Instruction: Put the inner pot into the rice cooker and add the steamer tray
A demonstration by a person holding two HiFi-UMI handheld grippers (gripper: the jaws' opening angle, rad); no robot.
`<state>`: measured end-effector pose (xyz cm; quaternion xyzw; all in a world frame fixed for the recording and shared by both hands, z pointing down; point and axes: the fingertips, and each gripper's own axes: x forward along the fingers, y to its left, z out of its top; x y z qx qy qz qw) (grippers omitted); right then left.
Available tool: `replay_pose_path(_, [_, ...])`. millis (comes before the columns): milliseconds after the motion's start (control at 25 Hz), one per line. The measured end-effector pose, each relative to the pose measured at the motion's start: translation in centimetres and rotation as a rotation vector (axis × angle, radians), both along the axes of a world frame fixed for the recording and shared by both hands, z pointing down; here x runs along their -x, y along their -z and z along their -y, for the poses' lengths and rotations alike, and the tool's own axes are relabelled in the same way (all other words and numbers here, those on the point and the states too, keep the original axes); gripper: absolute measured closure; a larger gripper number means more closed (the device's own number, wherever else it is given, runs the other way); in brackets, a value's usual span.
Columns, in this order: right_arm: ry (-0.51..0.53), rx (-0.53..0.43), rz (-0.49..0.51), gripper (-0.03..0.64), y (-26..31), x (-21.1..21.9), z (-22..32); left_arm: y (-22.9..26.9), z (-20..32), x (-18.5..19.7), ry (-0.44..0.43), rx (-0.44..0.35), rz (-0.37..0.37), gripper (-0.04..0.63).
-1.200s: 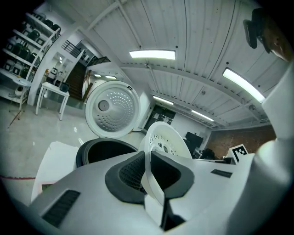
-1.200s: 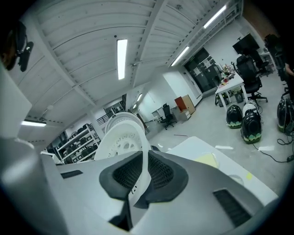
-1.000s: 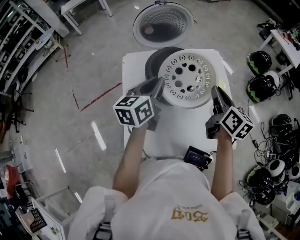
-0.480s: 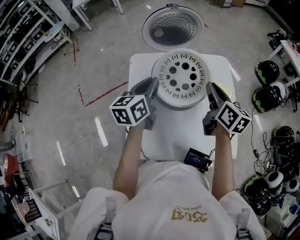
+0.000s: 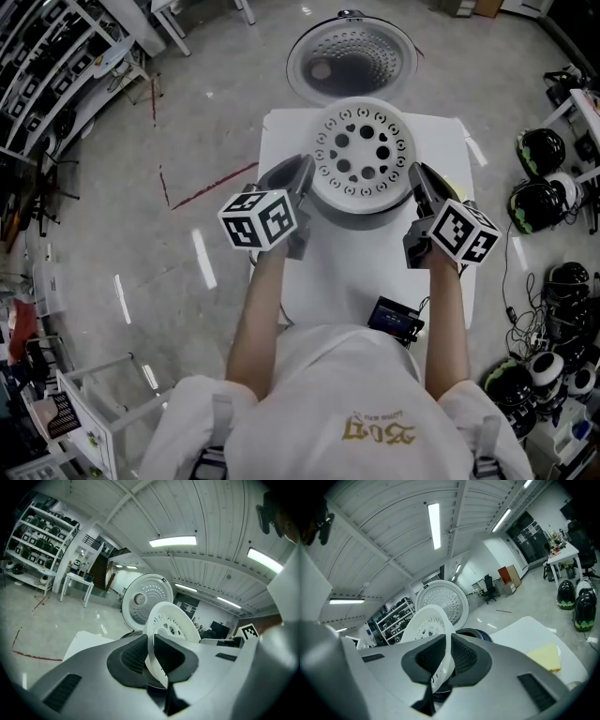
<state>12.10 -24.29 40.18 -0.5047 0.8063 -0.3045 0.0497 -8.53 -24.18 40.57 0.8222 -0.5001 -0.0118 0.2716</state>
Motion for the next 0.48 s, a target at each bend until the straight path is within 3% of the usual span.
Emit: replay_pose_path(480, [0.029, 0.05, -0.018, 0.571, -2.6, -0.3, 2.9, -2.9, 2.5, -0.4, 0.018, 0.06, 0.024, 0.534])
